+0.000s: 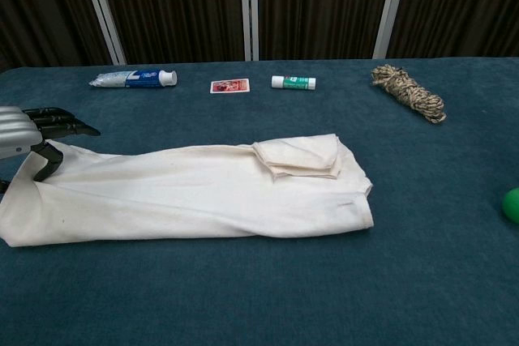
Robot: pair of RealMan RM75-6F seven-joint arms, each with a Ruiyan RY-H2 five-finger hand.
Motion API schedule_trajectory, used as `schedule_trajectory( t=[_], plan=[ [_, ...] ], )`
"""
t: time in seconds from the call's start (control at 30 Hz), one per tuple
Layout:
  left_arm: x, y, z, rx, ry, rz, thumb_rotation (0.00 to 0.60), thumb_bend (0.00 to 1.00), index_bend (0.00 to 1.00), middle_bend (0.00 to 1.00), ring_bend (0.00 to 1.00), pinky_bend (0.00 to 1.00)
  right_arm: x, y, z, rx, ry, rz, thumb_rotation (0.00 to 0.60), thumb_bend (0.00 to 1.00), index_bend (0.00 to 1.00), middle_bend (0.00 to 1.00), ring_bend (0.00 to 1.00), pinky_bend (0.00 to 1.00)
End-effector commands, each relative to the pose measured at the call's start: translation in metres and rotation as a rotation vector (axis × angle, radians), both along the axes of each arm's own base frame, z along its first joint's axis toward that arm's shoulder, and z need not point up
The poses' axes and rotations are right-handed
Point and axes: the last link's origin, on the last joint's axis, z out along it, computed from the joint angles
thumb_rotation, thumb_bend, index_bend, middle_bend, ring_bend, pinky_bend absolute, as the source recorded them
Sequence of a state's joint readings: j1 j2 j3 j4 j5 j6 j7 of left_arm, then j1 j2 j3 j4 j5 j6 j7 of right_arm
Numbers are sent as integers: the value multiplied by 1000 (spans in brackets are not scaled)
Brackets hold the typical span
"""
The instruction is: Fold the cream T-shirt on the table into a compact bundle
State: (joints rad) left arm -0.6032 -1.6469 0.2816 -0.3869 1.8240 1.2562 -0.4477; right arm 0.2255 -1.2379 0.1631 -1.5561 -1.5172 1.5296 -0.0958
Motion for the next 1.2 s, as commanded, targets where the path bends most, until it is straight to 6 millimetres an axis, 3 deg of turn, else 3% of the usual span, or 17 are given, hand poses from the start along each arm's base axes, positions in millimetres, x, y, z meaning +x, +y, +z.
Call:
schedule_trajectory(
  t=[0.03,0.7,1.0,1.1,1.2],
  plan=[
    [-5,-2,5,9,6,12,600,614,828,0,0,0,0,0,0,0,0,0,600,0,36,0,0,0],
    [-65,-22,68,124,123,163,600,615,829,0,0,0,2,1,0,1,-3,5,600,0,36,0,0,0],
    [-86,-30,84,168,184,226,600,616,828,0,0,0,3,1,1,-1,-10,8,600,0,36,0,0,0],
    [-84,-28,85,182,161,225,600,616,829,0,0,0,3,2,2,-2,-15,9,600,0,36,0,0,0],
    [-54,-16,73,188,33,133,600,618,829,0,0,0,3,1,3,-1,-20,9,600,0,36,0,0,0]
  ],
)
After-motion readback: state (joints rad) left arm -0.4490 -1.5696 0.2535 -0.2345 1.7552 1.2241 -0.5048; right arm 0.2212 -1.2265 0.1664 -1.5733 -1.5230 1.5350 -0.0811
